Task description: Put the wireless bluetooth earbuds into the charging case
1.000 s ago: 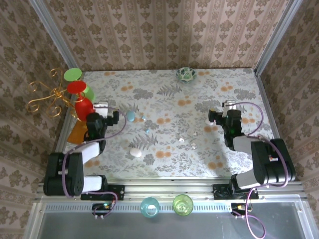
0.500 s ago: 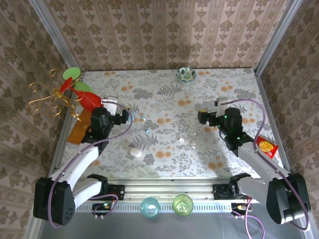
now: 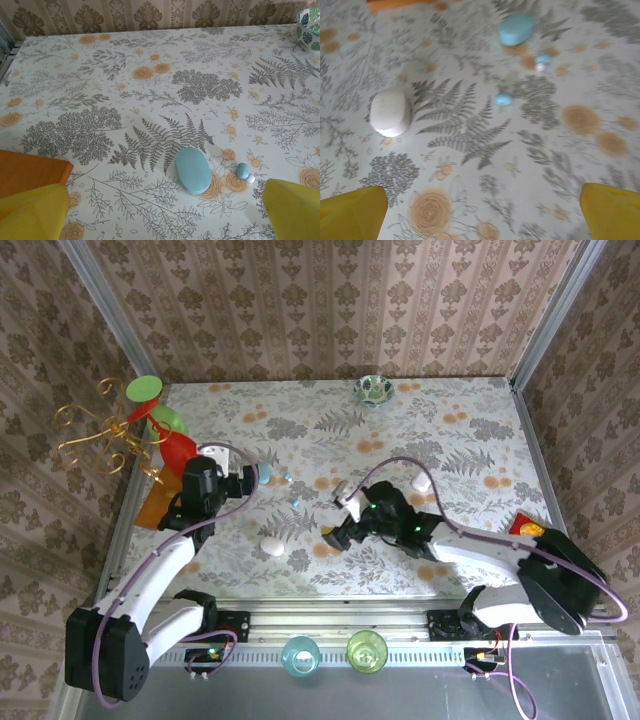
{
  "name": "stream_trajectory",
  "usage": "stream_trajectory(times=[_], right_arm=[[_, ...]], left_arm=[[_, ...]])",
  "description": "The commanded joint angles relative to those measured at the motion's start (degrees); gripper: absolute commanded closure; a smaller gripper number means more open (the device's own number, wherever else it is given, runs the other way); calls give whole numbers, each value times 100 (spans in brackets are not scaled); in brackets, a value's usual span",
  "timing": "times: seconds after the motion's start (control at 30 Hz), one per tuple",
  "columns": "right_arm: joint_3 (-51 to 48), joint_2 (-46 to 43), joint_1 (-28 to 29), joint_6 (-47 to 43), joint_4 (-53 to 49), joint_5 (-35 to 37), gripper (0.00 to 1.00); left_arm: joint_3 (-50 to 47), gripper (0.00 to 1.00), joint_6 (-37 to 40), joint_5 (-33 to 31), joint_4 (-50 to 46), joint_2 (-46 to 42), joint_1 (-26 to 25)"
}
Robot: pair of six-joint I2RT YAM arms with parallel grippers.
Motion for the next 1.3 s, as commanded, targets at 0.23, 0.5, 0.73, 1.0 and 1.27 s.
stream_trajectory(times=[0.23, 0.5, 0.73, 1.0, 1.27], right_arm=[[1410, 2014, 1142, -407, 660, 267, 0], [2075, 3149, 1287, -411, 916, 324, 0], [2507, 3621, 1313, -645, 647, 342, 0], [2828, 3918, 1311, -442, 451, 675, 5], [2648, 3897, 1093, 143, 653, 1219, 9]], left_arm=[[102, 0, -262, 50, -141, 82, -34], [63, 0, -249, 69, -163, 125, -31], [-20, 0, -293, 52, -92, 251, -32], [-179, 0, -458, 80, 143, 532, -84], [-321, 0, -615, 40, 409, 804, -229]])
